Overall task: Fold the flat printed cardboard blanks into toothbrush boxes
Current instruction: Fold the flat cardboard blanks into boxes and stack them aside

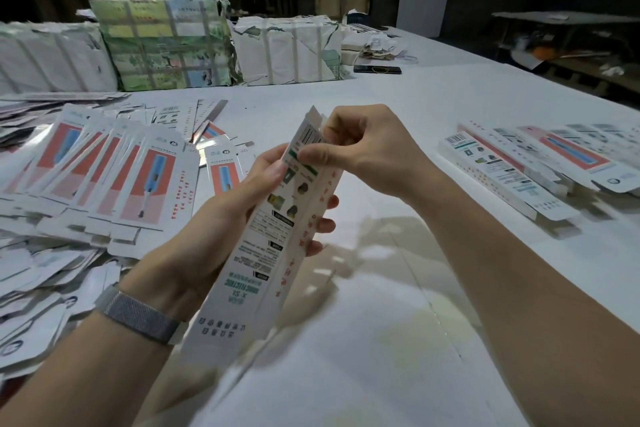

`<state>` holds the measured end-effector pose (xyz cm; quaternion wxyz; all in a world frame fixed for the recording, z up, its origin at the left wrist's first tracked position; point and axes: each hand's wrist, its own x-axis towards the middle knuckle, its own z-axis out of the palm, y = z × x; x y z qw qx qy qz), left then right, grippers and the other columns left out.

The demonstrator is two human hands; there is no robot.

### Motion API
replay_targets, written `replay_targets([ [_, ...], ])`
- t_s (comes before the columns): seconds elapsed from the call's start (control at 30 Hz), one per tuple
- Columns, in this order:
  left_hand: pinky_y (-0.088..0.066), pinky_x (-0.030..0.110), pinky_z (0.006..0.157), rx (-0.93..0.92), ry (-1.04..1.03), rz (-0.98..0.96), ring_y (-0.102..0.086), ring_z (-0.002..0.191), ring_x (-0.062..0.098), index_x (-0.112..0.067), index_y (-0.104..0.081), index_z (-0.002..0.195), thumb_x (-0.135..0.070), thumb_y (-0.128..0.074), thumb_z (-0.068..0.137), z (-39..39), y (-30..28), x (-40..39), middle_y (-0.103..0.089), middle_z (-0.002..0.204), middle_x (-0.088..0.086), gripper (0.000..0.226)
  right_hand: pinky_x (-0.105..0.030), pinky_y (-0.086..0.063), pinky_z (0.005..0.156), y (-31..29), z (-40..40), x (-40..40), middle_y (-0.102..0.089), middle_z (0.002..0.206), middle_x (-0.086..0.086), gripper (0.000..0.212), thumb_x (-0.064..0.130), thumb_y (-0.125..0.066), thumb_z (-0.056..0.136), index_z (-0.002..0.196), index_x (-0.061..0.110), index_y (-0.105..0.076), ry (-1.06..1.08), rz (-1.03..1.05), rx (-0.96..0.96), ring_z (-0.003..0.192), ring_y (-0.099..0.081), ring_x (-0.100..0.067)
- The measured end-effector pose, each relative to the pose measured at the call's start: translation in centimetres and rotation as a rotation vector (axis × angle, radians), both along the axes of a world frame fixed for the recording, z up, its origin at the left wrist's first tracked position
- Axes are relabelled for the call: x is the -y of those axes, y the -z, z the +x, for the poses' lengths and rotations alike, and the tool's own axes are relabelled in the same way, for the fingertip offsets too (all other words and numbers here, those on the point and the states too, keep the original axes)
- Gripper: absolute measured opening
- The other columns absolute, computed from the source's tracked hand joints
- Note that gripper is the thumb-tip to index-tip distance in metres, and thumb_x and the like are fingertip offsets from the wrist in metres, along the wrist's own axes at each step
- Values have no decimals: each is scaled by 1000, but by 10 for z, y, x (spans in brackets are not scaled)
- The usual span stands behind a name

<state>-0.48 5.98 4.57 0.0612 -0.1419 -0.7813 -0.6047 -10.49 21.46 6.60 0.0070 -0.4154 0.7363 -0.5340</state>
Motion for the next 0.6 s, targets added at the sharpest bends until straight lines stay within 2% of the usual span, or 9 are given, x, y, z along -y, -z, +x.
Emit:
replay_targets([
  [0.03, -45, 8, 47, 11, -5, 7, -60, 46, -6, -17, -47, 79, -87, -76, 25, 6, -2, 2, -59, 45, -1, 92, -28, -41, 54, 2, 0, 1, -58, 58, 1, 42, 45, -82, 71, 64, 12, -57, 29, 13, -35, 54, -47, -9],
  [0.07, -47, 9, 49, 33, 6, 82, -65, 51, -2, -13, -51, 83, -90, -72, 18, 10, 1, 6, -63, 49, 3, 103, -22, -38, 52, 3, 0, 2, -56, 54, 9, 41, 45, -81, 74, 67, 11, -60, 61, 35, -71, 50, -43, -4],
  [0.1, -51, 11, 54, 86, 9, 187, -71, 62, 4, -7, -57, 94, -87, -73, 36, 15, 2, 7, -71, 61, 8, 99, -18, -36, 50, 5, 1, 4, -53, 50, 15, 41, 47, -80, 77, 69, 11, -60, 95, 68, -106, 48, -43, -4],
  [0.17, -58, 26, 63, 221, -37, 357, -75, 81, 24, -8, -58, 120, -52, -60, 85, 20, 8, 4, -76, 90, 14, 57, -19, -35, 51, 8, 1, 7, -51, 49, 20, 46, 54, -76, 78, 67, 16, -55, 167, 154, -165, 49, -44, -4],
  [0.23, -56, 25, 51, 243, -109, 399, -74, 64, 24, -7, -65, 101, -30, -51, 85, 30, 10, 2, -74, 74, 11, 31, -25, -36, 53, 8, 2, 8, -49, 49, 17, 51, 60, -74, 78, 64, 16, -50, 211, 204, -200, 51, -44, -4],
  [0.33, -52, 22, 42, 256, -159, 407, -69, 51, 22, -19, -78, 70, -37, -45, 87, 29, 7, 1, -71, 61, 8, 41, -26, -37, 53, 7, 5, 9, -51, 53, 12, 52, 61, -73, 78, 67, 14, -55, 190, 207, -224, 51, -44, -5],
  [0.43, -59, 34, 53, 313, -142, 457, -75, 76, 33, -22, -68, 112, -51, -47, 86, 29, 9, -1, -77, 89, 14, 44, -22, -36, 53, 8, 11, 11, -51, 52, 13, 42, 53, -76, 80, 72, 15, -60, 131, 193, -209, 51, -44, -6],
  [0.53, -61, 40, 62, 311, -183, 464, -74, 91, 36, -23, -69, 115, -52, -45, 90, 26, 12, -1, -75, 103, 16, 45, -19, -34, 54, 7, 8, 10, -46, 47, 14, 20, 33, -77, 85, 78, 18, -65, 72, 181, -109, 48, -42, -5],
  [0.6, -59, 50, 83, 295, -269, 410, -69, 105, 36, -24, -69, 120, -58, -45, 90, 24, 14, 4, -71, 117, 15, 52, -22, -35, 56, 5, 6, 9, -44, 46, 13, 9, 20, -74, 88, 85, 18, -66, 34, 218, -45, 49, -40, -4],
])
